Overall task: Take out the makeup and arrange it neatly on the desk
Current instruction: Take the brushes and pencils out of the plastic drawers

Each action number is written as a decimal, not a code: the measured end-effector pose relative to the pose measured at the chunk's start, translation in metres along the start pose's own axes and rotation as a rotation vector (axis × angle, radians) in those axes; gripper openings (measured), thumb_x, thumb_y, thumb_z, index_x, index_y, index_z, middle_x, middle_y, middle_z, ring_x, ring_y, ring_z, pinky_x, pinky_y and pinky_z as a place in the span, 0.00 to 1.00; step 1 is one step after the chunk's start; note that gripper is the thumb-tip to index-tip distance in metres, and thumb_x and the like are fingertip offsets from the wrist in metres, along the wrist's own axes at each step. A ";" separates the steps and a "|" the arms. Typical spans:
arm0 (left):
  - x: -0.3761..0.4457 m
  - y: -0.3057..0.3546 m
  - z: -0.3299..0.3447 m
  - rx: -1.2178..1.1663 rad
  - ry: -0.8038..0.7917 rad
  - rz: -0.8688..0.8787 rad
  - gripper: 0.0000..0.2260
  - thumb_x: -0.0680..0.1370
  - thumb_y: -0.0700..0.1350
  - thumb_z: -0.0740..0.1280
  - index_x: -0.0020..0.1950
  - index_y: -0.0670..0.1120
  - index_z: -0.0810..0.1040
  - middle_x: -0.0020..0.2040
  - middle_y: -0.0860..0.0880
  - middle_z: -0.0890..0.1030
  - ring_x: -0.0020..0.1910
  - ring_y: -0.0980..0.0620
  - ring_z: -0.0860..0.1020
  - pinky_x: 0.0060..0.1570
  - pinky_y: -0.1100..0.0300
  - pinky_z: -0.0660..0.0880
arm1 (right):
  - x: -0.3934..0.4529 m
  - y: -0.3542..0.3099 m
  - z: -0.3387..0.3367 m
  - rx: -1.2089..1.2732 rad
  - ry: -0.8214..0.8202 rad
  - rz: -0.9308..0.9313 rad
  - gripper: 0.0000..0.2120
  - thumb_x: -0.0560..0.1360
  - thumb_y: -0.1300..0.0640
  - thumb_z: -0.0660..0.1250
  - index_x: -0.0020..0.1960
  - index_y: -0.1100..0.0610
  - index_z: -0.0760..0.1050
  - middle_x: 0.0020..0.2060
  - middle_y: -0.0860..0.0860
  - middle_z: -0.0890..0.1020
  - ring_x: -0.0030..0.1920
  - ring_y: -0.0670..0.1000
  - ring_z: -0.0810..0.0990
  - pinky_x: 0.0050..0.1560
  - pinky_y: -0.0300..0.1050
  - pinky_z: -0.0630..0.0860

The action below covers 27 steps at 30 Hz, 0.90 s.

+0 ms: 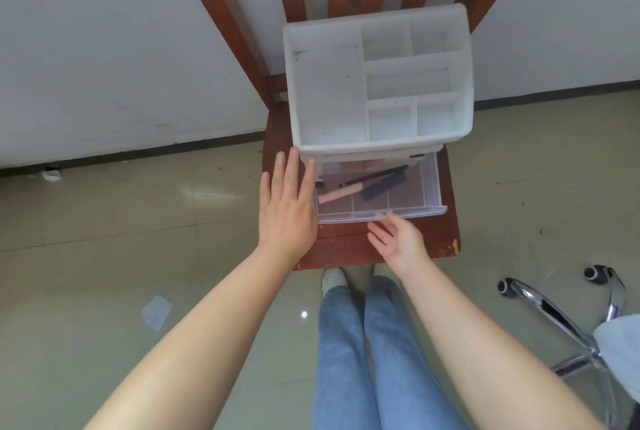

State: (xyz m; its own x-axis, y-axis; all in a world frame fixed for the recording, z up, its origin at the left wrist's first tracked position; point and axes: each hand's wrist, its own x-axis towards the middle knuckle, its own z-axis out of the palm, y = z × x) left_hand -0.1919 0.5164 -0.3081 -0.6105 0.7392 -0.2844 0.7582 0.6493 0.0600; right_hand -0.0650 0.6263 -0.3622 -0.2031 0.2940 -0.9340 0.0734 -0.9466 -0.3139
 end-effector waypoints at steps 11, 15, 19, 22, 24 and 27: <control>-0.034 0.023 0.050 -0.463 -0.386 -0.295 0.23 0.78 0.39 0.55 0.73 0.45 0.57 0.63 0.41 0.70 0.58 0.40 0.72 0.52 0.51 0.70 | -0.033 -0.023 -0.008 -1.044 0.028 -0.246 0.07 0.77 0.63 0.60 0.53 0.62 0.74 0.55 0.61 0.79 0.50 0.55 0.79 0.49 0.42 0.73; -0.024 0.024 0.051 -0.522 -0.308 -0.319 0.19 0.78 0.38 0.55 0.70 0.45 0.64 0.60 0.41 0.73 0.57 0.40 0.73 0.51 0.51 0.70 | -0.016 -0.043 -0.002 -1.728 -0.121 -0.788 0.18 0.76 0.66 0.59 0.65 0.63 0.69 0.63 0.58 0.74 0.64 0.55 0.71 0.61 0.39 0.64; -0.023 0.023 0.055 -0.508 -0.289 -0.311 0.20 0.78 0.37 0.55 0.70 0.44 0.64 0.58 0.41 0.74 0.56 0.40 0.74 0.50 0.52 0.71 | 0.017 -0.058 0.023 -2.194 -0.254 -0.935 0.30 0.73 0.67 0.61 0.73 0.56 0.56 0.72 0.56 0.59 0.72 0.58 0.55 0.68 0.52 0.61; -0.025 0.021 0.057 -0.490 -0.312 -0.281 0.22 0.78 0.36 0.54 0.72 0.45 0.60 0.59 0.40 0.73 0.56 0.40 0.73 0.50 0.52 0.70 | 0.033 -0.055 0.042 -2.410 -0.291 -0.919 0.39 0.72 0.60 0.65 0.75 0.50 0.46 0.74 0.53 0.53 0.73 0.60 0.50 0.72 0.59 0.51; -0.025 0.021 0.057 -0.501 -0.311 -0.270 0.23 0.78 0.36 0.54 0.73 0.44 0.59 0.60 0.40 0.72 0.57 0.40 0.73 0.50 0.53 0.70 | 0.041 -0.052 0.052 -2.474 -0.289 -0.830 0.42 0.71 0.53 0.67 0.75 0.48 0.43 0.74 0.53 0.52 0.73 0.60 0.51 0.71 0.62 0.50; -0.024 0.021 0.056 -0.537 -0.284 -0.277 0.23 0.78 0.36 0.54 0.73 0.44 0.59 0.60 0.41 0.72 0.56 0.41 0.73 0.50 0.53 0.69 | 0.048 -0.052 0.060 -2.435 -0.215 -0.778 0.43 0.69 0.46 0.69 0.74 0.49 0.46 0.73 0.55 0.57 0.72 0.61 0.56 0.69 0.62 0.55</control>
State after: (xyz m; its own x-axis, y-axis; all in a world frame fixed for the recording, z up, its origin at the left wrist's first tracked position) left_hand -0.1484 0.5025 -0.3538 -0.6268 0.5041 -0.5942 0.3176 0.8616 0.3959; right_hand -0.1375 0.6815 -0.3806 -0.7287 0.1824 -0.6602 0.3356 0.9353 -0.1120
